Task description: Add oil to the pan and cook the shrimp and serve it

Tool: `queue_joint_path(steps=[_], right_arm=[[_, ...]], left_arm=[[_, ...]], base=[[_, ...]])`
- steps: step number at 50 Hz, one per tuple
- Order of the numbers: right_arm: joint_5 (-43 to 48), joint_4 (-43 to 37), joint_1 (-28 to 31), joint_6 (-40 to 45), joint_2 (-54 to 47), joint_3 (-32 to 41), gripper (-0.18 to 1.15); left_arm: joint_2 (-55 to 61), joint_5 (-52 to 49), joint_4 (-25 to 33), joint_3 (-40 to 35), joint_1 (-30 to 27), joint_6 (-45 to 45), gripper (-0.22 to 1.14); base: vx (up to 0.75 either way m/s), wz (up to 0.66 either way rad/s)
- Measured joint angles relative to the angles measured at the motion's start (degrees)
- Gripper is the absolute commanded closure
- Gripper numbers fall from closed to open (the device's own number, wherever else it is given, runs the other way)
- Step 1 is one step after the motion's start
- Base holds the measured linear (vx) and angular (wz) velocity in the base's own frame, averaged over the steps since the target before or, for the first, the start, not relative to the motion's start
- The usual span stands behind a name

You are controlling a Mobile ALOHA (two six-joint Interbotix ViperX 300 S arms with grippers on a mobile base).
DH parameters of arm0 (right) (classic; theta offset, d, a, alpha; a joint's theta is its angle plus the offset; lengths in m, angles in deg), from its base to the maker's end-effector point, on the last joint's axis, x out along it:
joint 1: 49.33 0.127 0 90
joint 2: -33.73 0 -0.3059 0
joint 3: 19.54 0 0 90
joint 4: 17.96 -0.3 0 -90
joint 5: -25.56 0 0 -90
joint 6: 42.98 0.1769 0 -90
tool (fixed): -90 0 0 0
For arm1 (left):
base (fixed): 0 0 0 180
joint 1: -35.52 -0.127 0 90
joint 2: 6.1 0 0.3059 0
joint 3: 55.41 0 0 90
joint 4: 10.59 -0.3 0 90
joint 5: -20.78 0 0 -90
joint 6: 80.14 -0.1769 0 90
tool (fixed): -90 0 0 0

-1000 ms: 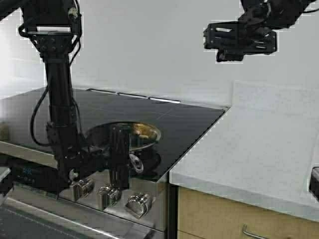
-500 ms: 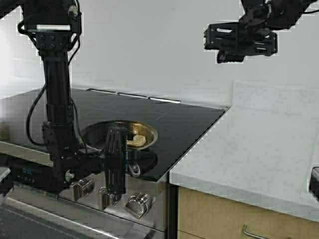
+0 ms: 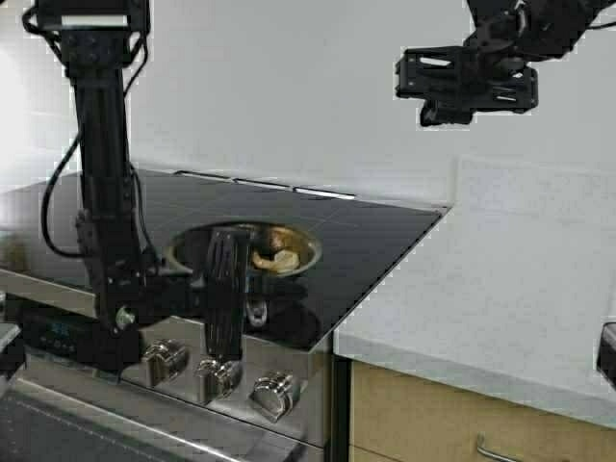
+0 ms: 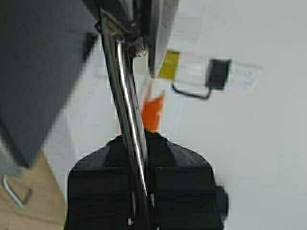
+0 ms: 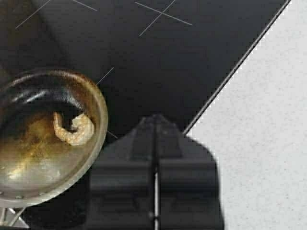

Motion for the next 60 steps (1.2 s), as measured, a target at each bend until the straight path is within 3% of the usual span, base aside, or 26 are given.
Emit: queue_joint_path(steps=[28,60], right_arm=[[-4.13,-0.09,0.0,0.0,4.31,-1.23,0.91],[-7.65,0.0,3.43,0.0,8.17,-3.16,0.91]], left_arm=[[-4.48,0.09,-4.04,5.1,0.35,0.0,0.88],[-4.48,0.7,-4.22,7.56,-2.37,0.0,0.88]], base=[[0.02,0.2],[0.05,0.51]])
